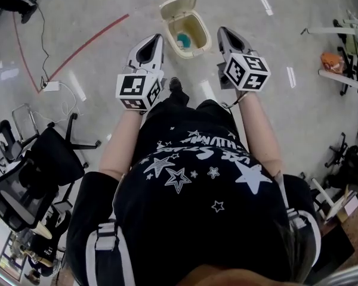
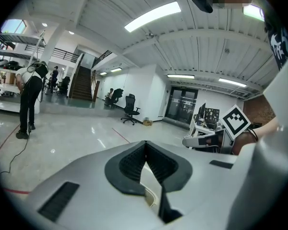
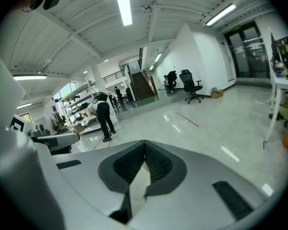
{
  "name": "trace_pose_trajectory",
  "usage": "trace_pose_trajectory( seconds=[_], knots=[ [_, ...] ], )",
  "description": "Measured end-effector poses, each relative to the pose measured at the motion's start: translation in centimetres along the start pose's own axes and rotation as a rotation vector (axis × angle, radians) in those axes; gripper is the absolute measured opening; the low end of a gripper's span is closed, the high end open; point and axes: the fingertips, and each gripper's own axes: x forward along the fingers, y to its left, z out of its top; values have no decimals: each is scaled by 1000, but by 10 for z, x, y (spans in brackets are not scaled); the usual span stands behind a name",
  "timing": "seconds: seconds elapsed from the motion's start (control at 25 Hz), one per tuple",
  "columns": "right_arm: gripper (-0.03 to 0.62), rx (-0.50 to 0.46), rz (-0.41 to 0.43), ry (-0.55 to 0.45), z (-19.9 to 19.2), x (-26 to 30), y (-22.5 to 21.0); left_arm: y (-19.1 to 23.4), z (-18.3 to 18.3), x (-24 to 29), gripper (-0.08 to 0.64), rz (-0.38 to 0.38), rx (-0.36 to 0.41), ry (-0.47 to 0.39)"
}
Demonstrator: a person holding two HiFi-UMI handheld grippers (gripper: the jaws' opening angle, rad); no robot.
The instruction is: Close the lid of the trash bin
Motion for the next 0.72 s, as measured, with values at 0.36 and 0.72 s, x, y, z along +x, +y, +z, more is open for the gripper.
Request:
trace_pose_trajectory(
  seconds=[0.36, 0.72],
  knots=[
    [6, -4, 29, 45, 4, 51, -5, 33, -4, 35, 11, 26, -13, 22],
    [6, -14, 116, 143, 3, 128, -47, 61, -23, 83, 11, 185, -50, 40]
  ],
)
